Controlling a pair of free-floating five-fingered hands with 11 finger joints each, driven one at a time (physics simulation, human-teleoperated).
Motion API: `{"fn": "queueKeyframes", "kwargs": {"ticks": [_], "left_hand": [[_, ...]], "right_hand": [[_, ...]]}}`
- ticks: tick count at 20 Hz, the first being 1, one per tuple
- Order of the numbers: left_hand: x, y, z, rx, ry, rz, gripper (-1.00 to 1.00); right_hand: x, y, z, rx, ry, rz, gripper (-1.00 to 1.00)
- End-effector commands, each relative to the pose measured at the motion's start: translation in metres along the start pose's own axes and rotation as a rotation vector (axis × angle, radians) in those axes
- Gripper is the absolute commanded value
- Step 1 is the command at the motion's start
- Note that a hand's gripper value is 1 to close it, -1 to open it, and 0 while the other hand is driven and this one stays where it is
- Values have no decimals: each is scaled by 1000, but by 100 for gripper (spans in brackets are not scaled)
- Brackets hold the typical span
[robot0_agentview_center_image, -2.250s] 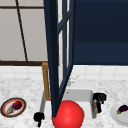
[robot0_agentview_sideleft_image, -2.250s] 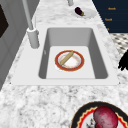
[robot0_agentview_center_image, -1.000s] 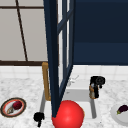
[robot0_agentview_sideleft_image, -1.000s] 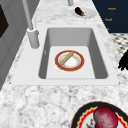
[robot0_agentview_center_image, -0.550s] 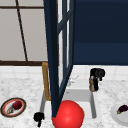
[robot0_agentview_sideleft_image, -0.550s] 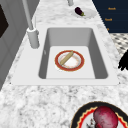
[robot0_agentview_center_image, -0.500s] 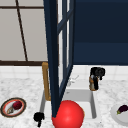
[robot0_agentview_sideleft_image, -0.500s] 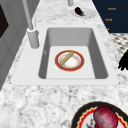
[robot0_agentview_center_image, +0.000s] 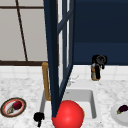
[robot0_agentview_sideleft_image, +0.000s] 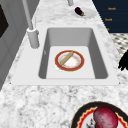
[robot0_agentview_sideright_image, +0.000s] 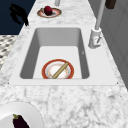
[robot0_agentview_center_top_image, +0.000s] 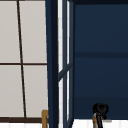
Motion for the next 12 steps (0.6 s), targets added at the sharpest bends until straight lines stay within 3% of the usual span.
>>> {"fn": "queueKeyframes", "kwargs": {"ticks": [1,12], "left_hand": [[0,0,0,0,0,0,0],[0,0,0,0,0,0,0]], "right_hand": [[4,-28,14,-21,74,-44,100],[36,-82,34,-85,83,-46,100]]}}
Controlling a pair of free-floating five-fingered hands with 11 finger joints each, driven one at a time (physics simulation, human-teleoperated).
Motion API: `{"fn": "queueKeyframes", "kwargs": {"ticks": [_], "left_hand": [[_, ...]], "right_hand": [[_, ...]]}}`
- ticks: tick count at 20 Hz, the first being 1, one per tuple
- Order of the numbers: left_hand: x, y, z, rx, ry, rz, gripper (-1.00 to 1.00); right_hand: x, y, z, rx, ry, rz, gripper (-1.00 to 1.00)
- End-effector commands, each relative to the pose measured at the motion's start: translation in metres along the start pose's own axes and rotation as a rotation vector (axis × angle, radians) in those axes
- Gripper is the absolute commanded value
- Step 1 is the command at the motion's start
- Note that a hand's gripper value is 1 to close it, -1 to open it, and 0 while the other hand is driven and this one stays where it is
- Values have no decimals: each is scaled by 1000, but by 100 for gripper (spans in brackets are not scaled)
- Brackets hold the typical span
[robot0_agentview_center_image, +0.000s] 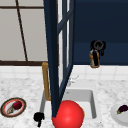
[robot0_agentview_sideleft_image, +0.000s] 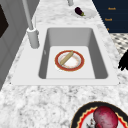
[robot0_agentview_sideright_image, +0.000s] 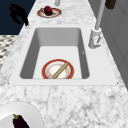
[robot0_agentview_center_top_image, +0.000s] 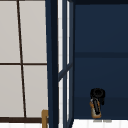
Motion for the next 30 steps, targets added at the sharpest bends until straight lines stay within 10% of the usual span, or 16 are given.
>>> {"fn": "queueKeyframes", "kwargs": {"ticks": [1,17,30], "left_hand": [[0,0,0,0,0,0,0],[0,0,0,0,0,0,0],[0,0,0,0,0,0,0]], "right_hand": [[17,-16,2,-45,2,-56,100],[35,-81,-90,-3,-130,-136,100],[41,-50,-225,-35,-131,-115,100]]}}
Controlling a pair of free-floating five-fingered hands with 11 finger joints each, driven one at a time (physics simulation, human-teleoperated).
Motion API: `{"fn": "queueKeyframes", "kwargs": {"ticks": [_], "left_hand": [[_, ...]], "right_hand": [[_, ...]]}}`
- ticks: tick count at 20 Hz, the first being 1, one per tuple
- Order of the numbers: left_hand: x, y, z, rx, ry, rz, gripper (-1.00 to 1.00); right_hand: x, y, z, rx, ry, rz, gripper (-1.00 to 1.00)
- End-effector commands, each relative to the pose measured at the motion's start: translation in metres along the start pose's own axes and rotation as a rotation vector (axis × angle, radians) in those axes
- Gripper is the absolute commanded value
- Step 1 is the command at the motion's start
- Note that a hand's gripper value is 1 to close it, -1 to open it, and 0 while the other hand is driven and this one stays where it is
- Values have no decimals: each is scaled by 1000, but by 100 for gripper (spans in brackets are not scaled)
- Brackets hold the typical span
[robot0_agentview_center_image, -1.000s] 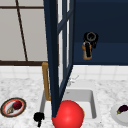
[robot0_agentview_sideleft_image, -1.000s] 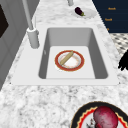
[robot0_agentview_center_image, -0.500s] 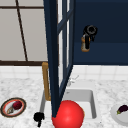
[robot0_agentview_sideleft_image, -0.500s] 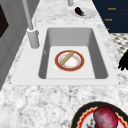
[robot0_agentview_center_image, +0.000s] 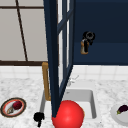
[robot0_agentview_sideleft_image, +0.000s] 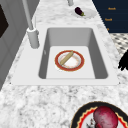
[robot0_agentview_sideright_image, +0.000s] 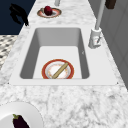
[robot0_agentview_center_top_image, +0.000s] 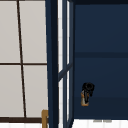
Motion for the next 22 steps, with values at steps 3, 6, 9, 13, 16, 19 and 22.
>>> {"fn": "queueKeyframes", "kwargs": {"ticks": [3,6,9,13,16,19,22], "left_hand": [[0,0,0,0,0,0,0],[0,0,0,0,0,0,0],[0,0,0,0,0,0,0],[0,0,0,0,0,0,0],[0,0,0,0,0,0,0],[0,0,0,0,0,0,0],[0,0,0,0,0,0,0]], "right_hand": [[-19,4,-45,-42,-44,-15,100],[-27,3,-62,-66,-46,-20,100],[-35,2,-74,-87,-50,-28,100],[-37,13,-96,-86,-37,-35,100],[-41,25,-112,-81,-32,-51,100],[-44,38,-120,-80,-44,-62,100],[-48,52,-133,-82,-45,-62,100]]}}
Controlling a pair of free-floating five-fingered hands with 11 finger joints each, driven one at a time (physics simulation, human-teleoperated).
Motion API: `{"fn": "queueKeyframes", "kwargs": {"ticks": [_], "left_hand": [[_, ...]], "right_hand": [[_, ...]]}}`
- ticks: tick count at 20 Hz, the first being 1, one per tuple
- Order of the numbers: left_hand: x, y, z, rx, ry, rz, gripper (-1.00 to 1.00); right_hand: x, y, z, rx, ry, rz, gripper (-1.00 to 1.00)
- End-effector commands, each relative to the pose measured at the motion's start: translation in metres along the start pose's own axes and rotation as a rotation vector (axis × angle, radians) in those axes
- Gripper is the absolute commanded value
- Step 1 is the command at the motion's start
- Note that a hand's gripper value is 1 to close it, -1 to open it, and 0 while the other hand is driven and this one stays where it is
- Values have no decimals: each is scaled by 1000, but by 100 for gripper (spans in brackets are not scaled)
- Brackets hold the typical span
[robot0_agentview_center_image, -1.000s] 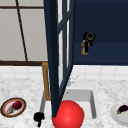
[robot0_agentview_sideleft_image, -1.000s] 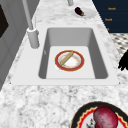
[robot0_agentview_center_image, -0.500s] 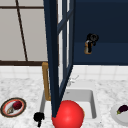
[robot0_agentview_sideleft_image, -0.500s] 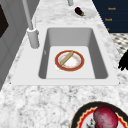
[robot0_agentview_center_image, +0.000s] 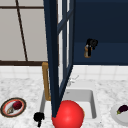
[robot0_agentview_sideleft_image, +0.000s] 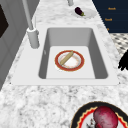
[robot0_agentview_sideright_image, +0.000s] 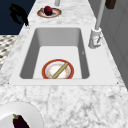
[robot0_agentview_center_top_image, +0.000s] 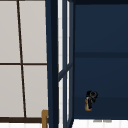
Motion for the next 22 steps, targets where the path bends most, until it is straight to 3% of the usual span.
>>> {"fn": "queueKeyframes", "kwargs": {"ticks": [1,5,7,13,19,22], "left_hand": [[0,0,0,0,0,0,0],[0,0,0,0,0,0,0],[0,0,0,0,0,0,0],[0,0,0,0,0,0,0],[0,0,0,0,0,0,0],[0,0,0,0,0,0,0]], "right_hand": [[-5,22,-14,6,-24,-31,100],[-8,24,-34,-15,-20,-36,100],[-11,11,-38,-52,-26,-31,100],[-3,-21,-65,16,3,-40,100],[15,-18,-118,22,-2,-2,100],[17,-5,-151,12,-6,-28,100]]}}
